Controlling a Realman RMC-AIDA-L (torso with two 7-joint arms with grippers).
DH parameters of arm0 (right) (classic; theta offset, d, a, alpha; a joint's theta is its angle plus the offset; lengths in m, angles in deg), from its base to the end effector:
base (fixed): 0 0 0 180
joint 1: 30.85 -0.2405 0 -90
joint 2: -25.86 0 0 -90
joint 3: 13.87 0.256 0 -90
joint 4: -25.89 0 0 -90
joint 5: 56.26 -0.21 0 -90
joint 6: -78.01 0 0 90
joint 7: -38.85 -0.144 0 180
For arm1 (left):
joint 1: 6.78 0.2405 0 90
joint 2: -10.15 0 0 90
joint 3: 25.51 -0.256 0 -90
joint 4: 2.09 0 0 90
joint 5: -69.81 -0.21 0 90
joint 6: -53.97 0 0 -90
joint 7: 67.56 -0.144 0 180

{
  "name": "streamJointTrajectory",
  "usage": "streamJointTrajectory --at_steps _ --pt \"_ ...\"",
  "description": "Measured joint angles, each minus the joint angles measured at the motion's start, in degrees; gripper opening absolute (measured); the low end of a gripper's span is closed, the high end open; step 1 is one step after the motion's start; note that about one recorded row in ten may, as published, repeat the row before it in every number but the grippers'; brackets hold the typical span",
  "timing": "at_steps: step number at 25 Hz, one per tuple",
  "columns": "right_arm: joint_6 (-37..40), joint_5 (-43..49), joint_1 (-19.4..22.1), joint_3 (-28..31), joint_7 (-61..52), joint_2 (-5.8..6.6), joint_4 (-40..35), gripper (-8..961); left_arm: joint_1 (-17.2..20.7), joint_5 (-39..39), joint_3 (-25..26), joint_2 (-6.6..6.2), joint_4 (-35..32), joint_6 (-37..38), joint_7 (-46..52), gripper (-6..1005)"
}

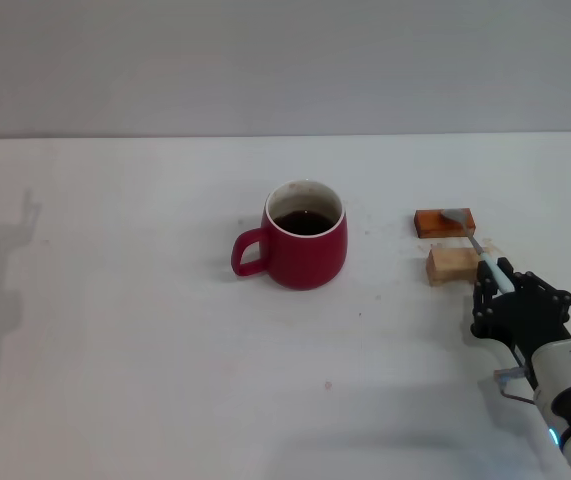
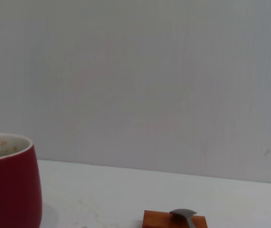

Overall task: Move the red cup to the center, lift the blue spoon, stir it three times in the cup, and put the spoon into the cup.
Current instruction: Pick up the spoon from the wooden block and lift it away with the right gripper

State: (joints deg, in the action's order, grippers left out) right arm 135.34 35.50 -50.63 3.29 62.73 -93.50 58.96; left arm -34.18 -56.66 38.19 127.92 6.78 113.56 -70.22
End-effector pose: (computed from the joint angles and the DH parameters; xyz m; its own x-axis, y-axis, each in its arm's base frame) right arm 0.2968 0.2800 -0.1044 0.7700 -0.1900 -0.6091 -0.6373 -0.1828 -0.7487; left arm -0.3590 0.3536 0.0298 0.7661 -0.0050 0.6427 0.6352 0.1587 -0.7559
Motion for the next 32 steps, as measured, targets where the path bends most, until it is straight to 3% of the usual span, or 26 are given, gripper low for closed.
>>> streamJointTrajectory --at_steps 10,32 --pt "-3.7 -0.4 -0.8 -0.1 -0.4 -0.25 -1.2 165 0.0 0.0 -0.1 0.0 0.0 0.0 0.0 847" --pt "-0.6 0.0 -0.2 -0.6 0.0 0.06 -0.4 164 0.1 0.0 -0.1 0.0 0.0 0.6 0.0 847"
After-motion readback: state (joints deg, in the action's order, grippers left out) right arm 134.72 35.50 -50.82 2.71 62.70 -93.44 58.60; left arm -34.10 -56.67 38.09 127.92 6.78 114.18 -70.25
